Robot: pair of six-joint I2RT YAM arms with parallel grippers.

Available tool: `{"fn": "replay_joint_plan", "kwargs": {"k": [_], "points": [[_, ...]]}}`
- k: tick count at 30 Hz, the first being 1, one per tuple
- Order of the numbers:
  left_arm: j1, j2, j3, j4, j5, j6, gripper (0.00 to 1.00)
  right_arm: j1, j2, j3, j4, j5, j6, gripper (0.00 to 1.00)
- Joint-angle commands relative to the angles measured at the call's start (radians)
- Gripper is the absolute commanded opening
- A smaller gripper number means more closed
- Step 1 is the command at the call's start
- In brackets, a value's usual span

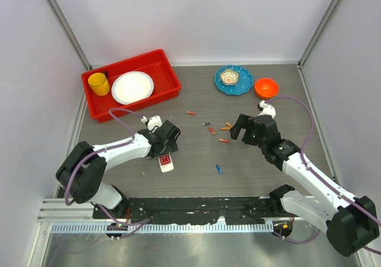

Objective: Load the batteries into the remote control

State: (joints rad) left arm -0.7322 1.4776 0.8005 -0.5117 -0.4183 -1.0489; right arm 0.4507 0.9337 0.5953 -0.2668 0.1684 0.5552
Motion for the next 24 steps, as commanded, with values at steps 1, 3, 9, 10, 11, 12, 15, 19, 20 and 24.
{"fn": "replay_joint_plan", "kwargs": {"k": [1, 3, 9, 10, 11, 12, 15, 19, 20, 24], "points": [[0.014, -0.019, -0.024, 0.042, 0.003, 0.042, 0.84, 0.005, -0.004, -0.003, 0.020, -0.009, 0.017, 1.00], [0.019, -0.017, -0.027, 0.050, 0.004, 0.059, 0.84, 0.005, 0.001, -0.009, 0.027, -0.010, 0.018, 1.00], [0.045, 0.029, -0.018, 0.058, 0.039, 0.095, 0.74, 0.003, 0.005, -0.008, 0.026, -0.013, 0.022, 0.99], [0.045, 0.035, -0.018, 0.061, 0.044, 0.098, 0.70, 0.005, 0.004, -0.008, 0.026, -0.012, 0.020, 1.00], [0.045, 0.036, -0.020, 0.064, 0.047, 0.098, 0.69, 0.005, -0.001, -0.009, 0.024, -0.010, 0.020, 1.00], [0.045, 0.038, -0.021, 0.065, 0.049, 0.101, 0.68, 0.005, -0.003, -0.009, 0.023, -0.009, 0.018, 1.00], [0.045, 0.046, -0.026, 0.068, 0.052, 0.105, 0.65, 0.003, -0.004, -0.012, 0.021, -0.006, 0.017, 0.99], [0.045, 0.053, -0.029, 0.076, 0.061, 0.113, 0.58, 0.005, 0.001, -0.011, 0.023, -0.007, 0.015, 0.99], [0.045, 0.053, -0.032, 0.078, 0.062, 0.115, 0.56, 0.005, 0.001, -0.011, 0.023, -0.007, 0.015, 1.00], [0.045, 0.041, -0.056, 0.104, 0.090, 0.113, 0.44, 0.005, 0.001, -0.014, 0.023, -0.010, 0.014, 0.99]]}}
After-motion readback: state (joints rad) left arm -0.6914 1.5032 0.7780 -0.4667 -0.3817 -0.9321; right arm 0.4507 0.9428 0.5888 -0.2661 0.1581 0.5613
